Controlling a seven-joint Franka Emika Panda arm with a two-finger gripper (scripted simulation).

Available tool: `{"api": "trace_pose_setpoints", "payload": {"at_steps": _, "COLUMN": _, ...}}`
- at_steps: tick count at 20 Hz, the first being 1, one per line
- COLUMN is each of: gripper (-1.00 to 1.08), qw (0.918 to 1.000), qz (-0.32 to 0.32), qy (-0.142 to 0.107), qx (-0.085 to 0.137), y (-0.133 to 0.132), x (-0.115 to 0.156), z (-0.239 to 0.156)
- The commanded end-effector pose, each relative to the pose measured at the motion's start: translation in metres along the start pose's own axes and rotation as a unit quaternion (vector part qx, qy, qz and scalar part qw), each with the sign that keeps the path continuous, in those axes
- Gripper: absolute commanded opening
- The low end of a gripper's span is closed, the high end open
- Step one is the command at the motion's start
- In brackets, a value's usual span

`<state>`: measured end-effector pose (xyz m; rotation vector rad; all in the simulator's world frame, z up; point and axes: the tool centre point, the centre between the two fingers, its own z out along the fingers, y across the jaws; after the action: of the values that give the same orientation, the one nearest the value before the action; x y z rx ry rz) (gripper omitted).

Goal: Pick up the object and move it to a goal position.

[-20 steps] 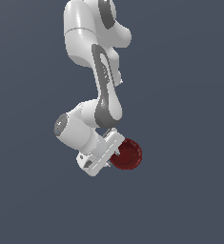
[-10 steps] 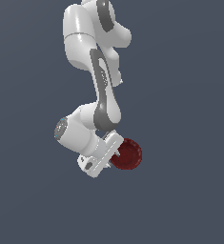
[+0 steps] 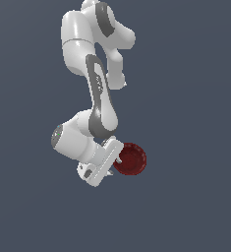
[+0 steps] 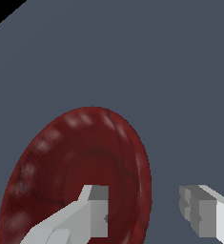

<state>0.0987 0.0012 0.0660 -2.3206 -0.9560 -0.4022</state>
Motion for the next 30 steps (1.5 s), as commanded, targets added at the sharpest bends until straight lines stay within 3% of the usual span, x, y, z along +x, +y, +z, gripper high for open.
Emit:
{"api": "trace_pose_setpoints", "payload": {"at_steps": 1, "gripper": 0.28, "qw": 1.0, "qz": -0.006, "qy": 0.007, "qx": 0.002, "y": 0.002, "x": 0.0, "z": 0.0}}
{"api": "trace_pose_setpoints", "payload": {"at_steps": 17, "gripper": 0.28, "qw": 0.9999, "qz": -0.008, "qy": 0.01, "qx": 0.003, "y": 0.003, "x": 0.0, "z": 0.03}}
{"api": "trace_pose_setpoints", "payload": {"at_steps": 18, "gripper": -1.0, "qw": 0.9999, "qz": -0.008, "qy": 0.01, "qx": 0.003, "y": 0.003, "x": 0.0, "z": 0.03}}
{"api": "trace_pose_setpoints", "payload": {"at_steps": 30, "gripper": -1.0, "qw": 0.9999, "qz": -0.008, "qy": 0.01, "qx": 0.003, "y": 0.002, "x": 0.002, "z": 0.03}}
